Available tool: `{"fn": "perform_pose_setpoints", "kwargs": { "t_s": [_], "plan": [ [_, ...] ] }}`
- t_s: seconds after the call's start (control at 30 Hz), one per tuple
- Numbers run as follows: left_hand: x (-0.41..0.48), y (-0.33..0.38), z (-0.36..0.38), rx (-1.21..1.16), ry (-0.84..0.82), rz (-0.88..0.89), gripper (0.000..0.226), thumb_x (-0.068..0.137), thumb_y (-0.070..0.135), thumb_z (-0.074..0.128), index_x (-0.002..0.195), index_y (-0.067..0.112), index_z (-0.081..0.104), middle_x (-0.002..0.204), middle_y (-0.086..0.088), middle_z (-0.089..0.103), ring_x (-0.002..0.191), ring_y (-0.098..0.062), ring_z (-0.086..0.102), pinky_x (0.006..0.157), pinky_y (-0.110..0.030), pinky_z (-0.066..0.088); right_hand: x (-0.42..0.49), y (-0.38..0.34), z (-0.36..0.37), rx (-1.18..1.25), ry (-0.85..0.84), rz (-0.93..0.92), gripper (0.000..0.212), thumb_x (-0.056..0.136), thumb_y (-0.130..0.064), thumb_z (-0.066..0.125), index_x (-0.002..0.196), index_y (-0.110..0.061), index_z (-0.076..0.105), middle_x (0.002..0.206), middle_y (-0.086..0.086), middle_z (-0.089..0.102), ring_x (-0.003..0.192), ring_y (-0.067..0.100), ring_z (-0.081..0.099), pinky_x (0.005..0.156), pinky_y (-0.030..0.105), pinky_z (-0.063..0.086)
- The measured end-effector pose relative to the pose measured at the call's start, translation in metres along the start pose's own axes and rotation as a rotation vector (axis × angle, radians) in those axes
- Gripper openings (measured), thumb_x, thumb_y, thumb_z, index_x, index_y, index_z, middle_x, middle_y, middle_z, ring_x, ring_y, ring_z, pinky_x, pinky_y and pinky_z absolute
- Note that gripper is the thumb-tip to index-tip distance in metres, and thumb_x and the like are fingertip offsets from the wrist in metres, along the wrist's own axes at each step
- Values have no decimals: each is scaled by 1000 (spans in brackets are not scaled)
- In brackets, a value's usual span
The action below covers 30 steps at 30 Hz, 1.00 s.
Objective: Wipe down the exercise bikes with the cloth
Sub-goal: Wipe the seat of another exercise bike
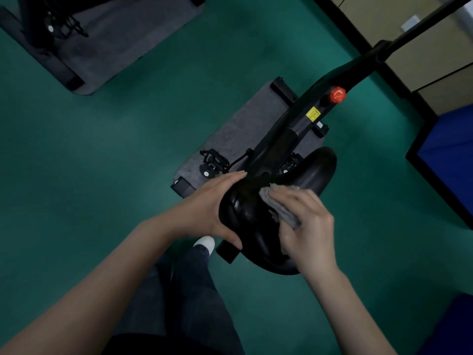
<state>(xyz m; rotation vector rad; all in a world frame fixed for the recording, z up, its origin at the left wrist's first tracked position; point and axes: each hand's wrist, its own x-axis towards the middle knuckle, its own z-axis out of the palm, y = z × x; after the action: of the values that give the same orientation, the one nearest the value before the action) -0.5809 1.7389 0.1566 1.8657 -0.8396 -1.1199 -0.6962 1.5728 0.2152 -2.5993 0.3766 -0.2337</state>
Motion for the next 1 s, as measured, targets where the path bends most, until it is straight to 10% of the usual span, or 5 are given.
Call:
{"fn": "perform_pose_setpoints", "kwargs": {
  "t_s": [0.3, 0.57, 0.77, 1.0],
  "plan": [
    [-1, 3, 1, -70, 24, -3, 127, 39, 53, 85, 146, 35, 20, 148, 18, 23, 137, 2, 20, 114, -19, 17, -24, 19, -19, -23, 154, 155, 38, 72, 9, 54, 100, -8, 73, 96, -6, 63, 90, 10, 56, 87, 8, 38],
    [2, 3, -2, 9, 4, 10, 122, 36, 70, 80, 138, 50, 16, 133, 42, 17, 130, 10, 18, 113, -22, 16, -55, 13, -26, 157, 137, 159, 34, 78, 2, 51, 99, -9, 74, 102, -4, 69, 95, 11, 61, 86, 19, 46],
    [5, 1, -1, -68, 65, -56, 112, 39, 73, 73, 137, 49, 24, 147, 11, 31, 138, -6, 25, 115, -26, 19, -46, 40, -8, 142, 293, 316, 32, 76, 14, 65, 101, -5, 72, 98, -1, 68, 91, 6, 60, 87, 10, 43],
    [10, 8, 1, -34, 77, -32, 105, 36, 84, 69, 129, 58, 26, 144, 14, 32, 135, -2, 27, 111, -21, 20, -74, 51, -17, 318, 325, 423, 34, 76, 7, 63, 95, -19, 74, 94, -21, 67, 90, 7, 64, 82, 16, 47]
  ]
}}
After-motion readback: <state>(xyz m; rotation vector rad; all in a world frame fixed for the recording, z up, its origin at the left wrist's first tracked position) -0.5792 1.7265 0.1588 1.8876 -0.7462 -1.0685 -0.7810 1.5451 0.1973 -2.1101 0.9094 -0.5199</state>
